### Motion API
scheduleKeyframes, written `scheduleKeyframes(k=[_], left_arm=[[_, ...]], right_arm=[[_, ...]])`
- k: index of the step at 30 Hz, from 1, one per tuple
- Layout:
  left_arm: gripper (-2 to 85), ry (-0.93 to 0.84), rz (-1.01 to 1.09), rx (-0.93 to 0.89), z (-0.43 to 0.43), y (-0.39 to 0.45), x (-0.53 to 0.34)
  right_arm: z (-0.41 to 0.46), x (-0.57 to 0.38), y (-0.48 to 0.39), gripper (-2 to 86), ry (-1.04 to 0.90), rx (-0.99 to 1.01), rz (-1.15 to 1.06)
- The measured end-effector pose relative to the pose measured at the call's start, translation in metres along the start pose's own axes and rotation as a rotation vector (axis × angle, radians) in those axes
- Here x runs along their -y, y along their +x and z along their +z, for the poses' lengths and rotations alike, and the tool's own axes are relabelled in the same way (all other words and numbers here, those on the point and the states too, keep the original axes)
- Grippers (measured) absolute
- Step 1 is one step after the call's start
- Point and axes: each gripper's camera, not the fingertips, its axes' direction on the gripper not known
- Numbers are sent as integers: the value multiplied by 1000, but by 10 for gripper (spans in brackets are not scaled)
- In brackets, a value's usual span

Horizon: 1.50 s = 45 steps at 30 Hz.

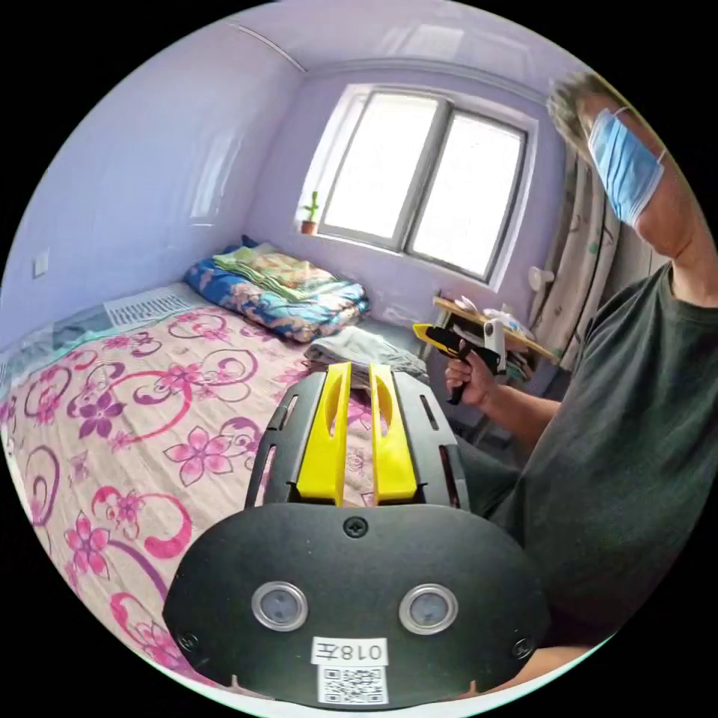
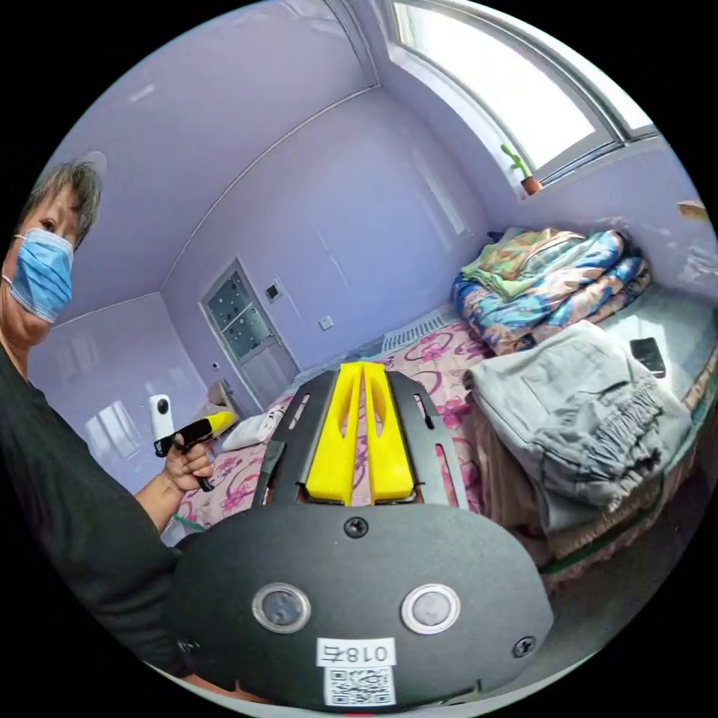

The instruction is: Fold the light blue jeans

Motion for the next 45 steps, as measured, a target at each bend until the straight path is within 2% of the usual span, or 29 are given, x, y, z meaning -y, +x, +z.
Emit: scheduleKeyframes(k=[3, 9, 15, 20, 22, 25, 28, 33, 35, 40, 45], left_arm=[[97, -188, 261, -58, 96, 67, 108], [114, -324, 668, 19, 241, 189, 264], [137, -465, 892, 81, 317, 253, 352], [140, -489, 966, 86, 315, 269, 418], [121, -498, 918, 62, 307, 260, 452], [68, -534, 738, -54, 294, 222, 511], [53, -526, 594, -147, 277, 186, 555], [50, -284, 155, -342, 220, 91, 604], [50, -232, 74, -365, 205, 68, 604], [50, -270, 126, -357, 196, 77, 596], [52, -250, 118, -383, 187, 75, 590]], right_arm=[[-94, -18, 36, -2, 88, -130, 70], [-223, -53, 70, -3, 154, -268, 117], [-303, -80, 99, -3, 179, -284, 166], [-341, -90, 123, -3, 196, -278, 190], [-350, -91, 133, -3, 211, -270, 200], [-361, -88, 146, -3, 231, -259, 215], [-370, -81, 155, -2, 236, -263, 216], [-367, -60, 176, 6, 181, -274, 237], [-350, -45, 195, 22, 107, -296, 259], [-306, -12, 222, 51, 64, -271, 259], [-245, 17, 251, 25, -165, -410, 313]])
